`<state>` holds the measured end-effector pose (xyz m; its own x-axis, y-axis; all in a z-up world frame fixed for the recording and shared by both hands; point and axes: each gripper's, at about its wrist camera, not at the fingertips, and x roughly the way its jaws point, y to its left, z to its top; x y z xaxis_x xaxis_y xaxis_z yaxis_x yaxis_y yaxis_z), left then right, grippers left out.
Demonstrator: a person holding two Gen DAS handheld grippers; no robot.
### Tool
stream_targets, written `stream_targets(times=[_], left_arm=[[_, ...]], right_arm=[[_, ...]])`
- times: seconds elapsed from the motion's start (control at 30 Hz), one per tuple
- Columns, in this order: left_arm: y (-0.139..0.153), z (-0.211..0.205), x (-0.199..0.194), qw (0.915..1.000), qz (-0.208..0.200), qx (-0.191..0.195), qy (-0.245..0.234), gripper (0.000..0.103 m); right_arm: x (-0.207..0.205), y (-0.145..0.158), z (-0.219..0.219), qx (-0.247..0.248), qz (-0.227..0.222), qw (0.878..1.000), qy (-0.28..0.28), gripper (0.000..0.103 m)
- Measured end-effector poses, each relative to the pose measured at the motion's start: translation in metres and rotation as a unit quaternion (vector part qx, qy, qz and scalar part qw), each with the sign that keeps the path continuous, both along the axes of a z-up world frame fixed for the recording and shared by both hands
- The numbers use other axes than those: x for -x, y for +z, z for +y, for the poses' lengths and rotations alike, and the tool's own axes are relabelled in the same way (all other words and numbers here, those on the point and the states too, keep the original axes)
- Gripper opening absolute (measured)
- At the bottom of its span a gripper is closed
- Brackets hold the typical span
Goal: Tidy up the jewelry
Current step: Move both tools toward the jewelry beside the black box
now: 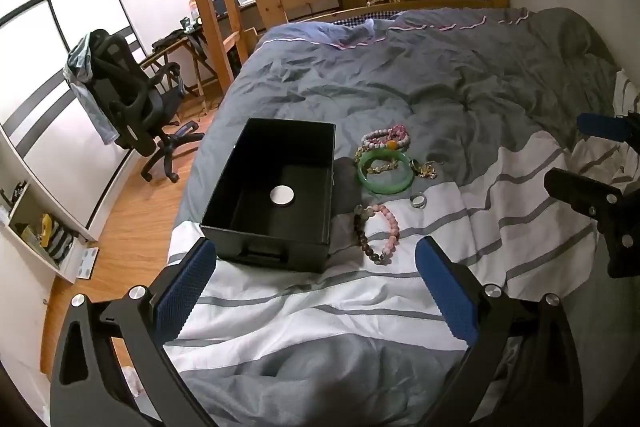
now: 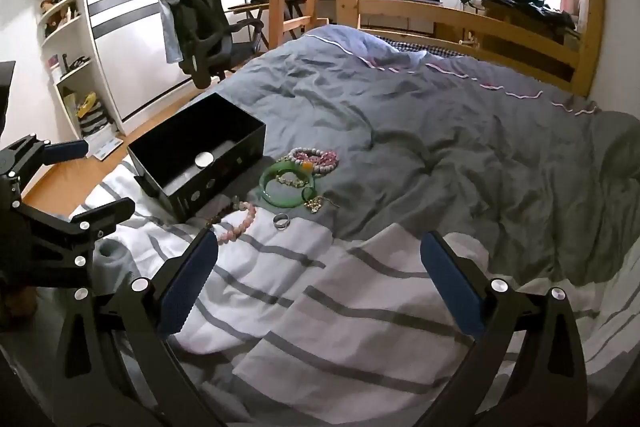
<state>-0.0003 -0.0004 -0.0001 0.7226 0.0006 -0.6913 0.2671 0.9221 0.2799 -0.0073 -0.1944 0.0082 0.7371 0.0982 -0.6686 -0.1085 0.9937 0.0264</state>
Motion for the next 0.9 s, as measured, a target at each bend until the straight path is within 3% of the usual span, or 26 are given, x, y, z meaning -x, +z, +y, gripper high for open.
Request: stream_targets(times=[0.67, 0.7, 0.9], left_arm=[[-0.005, -0.0031, 0.0008, 0.9999, 0.002, -0.001, -0.01, 0.098], [-0.0036, -0.0032, 0.002, 0.9998, -0.017, 0.009, -0.009, 0.098], [-0.0059, -0.0046, 0.0021, 0.9998, -0.016, -0.005, -0.011, 0.098]], right_arm=[[0.0007, 0.0008, -0.0024, -0.017, -0.002, 1.0, 0.002, 0.1], [0.0007, 0.0007, -0.0022, -0.017, -0.002, 1.0, 0.001, 0.1], [0.0011, 0.0003, -0.0015, -0.022, -0.003, 1.0, 0.005, 0.1]])
